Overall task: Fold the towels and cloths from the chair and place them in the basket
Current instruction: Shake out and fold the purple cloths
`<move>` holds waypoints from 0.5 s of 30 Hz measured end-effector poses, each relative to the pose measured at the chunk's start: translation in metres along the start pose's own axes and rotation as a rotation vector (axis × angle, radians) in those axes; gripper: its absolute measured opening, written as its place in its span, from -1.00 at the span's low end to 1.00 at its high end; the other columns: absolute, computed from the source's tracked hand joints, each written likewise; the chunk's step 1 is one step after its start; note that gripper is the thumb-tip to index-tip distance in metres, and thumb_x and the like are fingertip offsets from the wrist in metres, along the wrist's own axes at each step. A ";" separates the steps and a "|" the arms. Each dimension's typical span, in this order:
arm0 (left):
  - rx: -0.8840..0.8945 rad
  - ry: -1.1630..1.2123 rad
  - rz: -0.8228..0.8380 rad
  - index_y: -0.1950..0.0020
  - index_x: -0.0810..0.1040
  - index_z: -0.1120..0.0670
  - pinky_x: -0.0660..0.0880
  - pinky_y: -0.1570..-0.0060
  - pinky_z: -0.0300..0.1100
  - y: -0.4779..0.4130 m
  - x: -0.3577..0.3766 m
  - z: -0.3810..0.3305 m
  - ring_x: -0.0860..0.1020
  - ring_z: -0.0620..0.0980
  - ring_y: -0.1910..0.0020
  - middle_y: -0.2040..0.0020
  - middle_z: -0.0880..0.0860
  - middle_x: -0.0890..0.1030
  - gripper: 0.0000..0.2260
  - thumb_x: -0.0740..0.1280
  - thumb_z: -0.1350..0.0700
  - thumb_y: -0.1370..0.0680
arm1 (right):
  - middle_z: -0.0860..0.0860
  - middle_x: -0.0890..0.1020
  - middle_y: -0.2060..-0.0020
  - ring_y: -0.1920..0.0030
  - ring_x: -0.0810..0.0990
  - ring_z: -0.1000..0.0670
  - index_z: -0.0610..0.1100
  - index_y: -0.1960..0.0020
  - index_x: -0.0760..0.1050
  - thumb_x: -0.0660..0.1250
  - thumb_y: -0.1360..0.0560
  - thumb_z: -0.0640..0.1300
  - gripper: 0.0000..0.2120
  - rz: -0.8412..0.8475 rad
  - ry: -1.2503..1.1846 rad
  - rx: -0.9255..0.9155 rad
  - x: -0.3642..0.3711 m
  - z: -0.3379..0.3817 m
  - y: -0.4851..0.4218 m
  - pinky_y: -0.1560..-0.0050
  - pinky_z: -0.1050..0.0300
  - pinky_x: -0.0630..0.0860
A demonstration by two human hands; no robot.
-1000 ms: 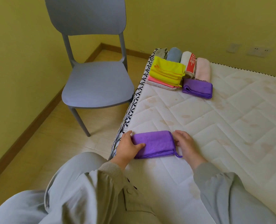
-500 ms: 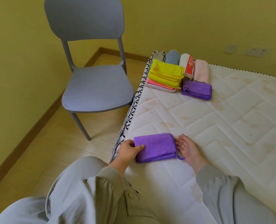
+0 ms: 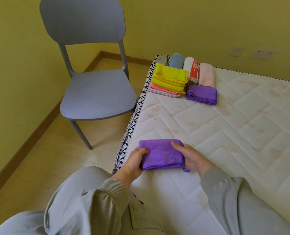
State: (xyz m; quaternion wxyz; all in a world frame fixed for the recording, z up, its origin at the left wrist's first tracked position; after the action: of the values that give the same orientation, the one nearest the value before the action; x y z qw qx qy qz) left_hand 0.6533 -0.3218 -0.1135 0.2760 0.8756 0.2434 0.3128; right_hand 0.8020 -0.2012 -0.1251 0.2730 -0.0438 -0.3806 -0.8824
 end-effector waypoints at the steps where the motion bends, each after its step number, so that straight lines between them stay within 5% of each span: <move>1: 0.005 0.012 -0.015 0.02 0.52 0.11 0.48 0.26 -0.18 0.000 -0.002 -0.002 0.54 0.03 0.23 0.18 0.10 0.59 -0.80 0.15 0.32 -0.54 | -0.19 0.66 0.05 0.13 0.68 -0.06 -0.35 -0.18 0.50 0.31 -0.53 -0.23 -0.73 0.002 -0.024 -0.004 0.001 -0.001 0.001 0.06 0.07 0.63; 5: 0.020 -0.108 -0.084 -0.06 0.50 0.07 0.55 0.10 -0.09 -0.004 -0.010 0.000 0.58 0.03 0.07 -0.01 0.08 0.61 -0.92 0.27 0.14 -0.58 | -0.18 0.68 0.10 0.17 0.69 -0.08 -0.35 -0.20 0.49 0.33 -0.51 -0.21 -0.68 -0.058 -0.071 0.001 0.006 -0.002 0.003 0.08 0.01 0.63; 9: 0.066 -0.276 -0.145 -0.01 0.55 0.00 0.51 -0.18 0.11 -0.007 -0.013 0.003 0.59 0.04 -0.08 -0.05 0.04 0.63 -0.91 0.35 0.02 -0.55 | -0.12 0.70 0.21 0.25 0.70 -0.03 -0.21 -0.02 0.57 0.31 -0.53 -0.07 -0.79 -0.016 -0.104 0.089 0.018 0.006 0.003 0.26 0.10 0.64; 15: 0.241 -0.288 -0.273 0.06 0.55 0.05 0.52 0.10 -0.23 -0.010 -0.020 -0.018 0.57 -0.06 0.14 0.14 -0.02 0.61 -0.92 0.27 0.14 -0.60 | -0.15 0.69 0.21 0.24 0.69 -0.05 -0.30 -0.07 0.53 0.26 -0.51 -0.37 -0.83 0.132 0.041 0.102 0.032 0.014 -0.001 0.19 0.12 0.64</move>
State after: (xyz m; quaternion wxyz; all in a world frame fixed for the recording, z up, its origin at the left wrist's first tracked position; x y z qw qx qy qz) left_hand 0.6242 -0.3206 -0.1163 0.2409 0.8968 0.3534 0.1131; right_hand 0.7723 -0.2054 -0.1070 0.3402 -0.0367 -0.4159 -0.8426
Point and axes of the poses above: each hand's wrist, its own y-axis away from the middle knuckle, its own x-axis out of the palm, z = x × y, the point moved 2 cm from there along -y, towards the middle knuckle
